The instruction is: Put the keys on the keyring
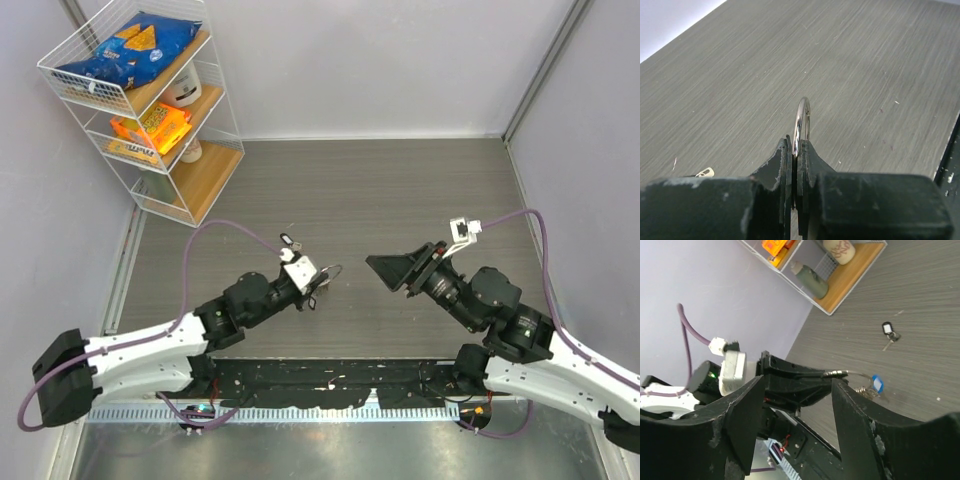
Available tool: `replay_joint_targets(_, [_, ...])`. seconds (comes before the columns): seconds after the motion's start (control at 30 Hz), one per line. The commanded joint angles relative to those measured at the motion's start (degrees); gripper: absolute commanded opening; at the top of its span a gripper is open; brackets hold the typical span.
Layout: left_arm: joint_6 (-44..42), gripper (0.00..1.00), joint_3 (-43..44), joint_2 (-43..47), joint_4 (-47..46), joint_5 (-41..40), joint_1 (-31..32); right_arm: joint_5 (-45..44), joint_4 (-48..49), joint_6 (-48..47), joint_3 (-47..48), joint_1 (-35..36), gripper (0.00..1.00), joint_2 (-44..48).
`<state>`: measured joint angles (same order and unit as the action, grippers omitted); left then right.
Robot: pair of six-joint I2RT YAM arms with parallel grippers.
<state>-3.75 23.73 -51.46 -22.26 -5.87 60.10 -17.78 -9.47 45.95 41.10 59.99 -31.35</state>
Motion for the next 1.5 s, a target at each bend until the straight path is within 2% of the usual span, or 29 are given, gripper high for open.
replay_joint_targets(0.0, [-1.1,0.0,8.3,-7.5,-1.9,-3.3,-0.1,-4.1,-4.8,-0.4,-2.6,0.0,0.62,2.9])
replay_joint_targets(0.17, [-3.5,0.0,17.0,-17.4,2.0,-8.3,0.1,-4.9,-7.0,0.4,-5.3,0.0,0.62,8.5])
replay_joint_targets(0.43, [-14.6,0.0,30.2,-34.4,5.6,-17.9,0.5,-5.4,-9.9,1.2,-6.9,0.0,0.62,13.3])
replay_joint_targets(0.6, [-17.3,0.01,34.5,-43.6,9.6,-22.0,4.8,-6.8,-12.3,1.2,-6.6,0.0,0.62,16.6])
replay_joint_targets(0.73, [-16.6,0.28,36.8,-50.7,13.4,-24.4,9.6,-7.8,-14.5,1.0,-5.7,0.0,0.62,18.5])
replay_joint_targets(0.83, [-14.4,0.44,37.0,-53.5,14.4,-24.2,12.9,-8.3,-16.4,0.6,-4.9,0.0,0.63,19.6])
replay_joint_targets(1.0, [-10.3,0.66,33.3,-50.1,12.5,-24.0,17.1,-10.4,-18.9,0.4,-3.6,0.0,0.62,20.6])
replay_joint_targets(1.23, [-6.9,0.77,25.2,-34.3,10.8,-23.5,17.2,-12.5,-19.8,0.1,-2.1,0.0,0.63,21.3])
replay_joint_targets(1.3, [-5.8,0.83,23.0,-29.9,11.4,-23.5,17.2,-13.1,-19.5,-0.2,-1.8,0.0,0.63,21.2])
replay_joint_targets(1.33, [-5.3,0.9,21.6,-28.2,11.2,-23.6,17.2,-13.2,-19.4,-0.3,-1.6,0.0,0.63,20.9])
replay_joint_targets(1.47, [-4.2,0.92,18.8,-21.2,12.1,-25.9,17.2,-13.4,-18.9,-1.5,-1.2,0.0,0.63,17.7])
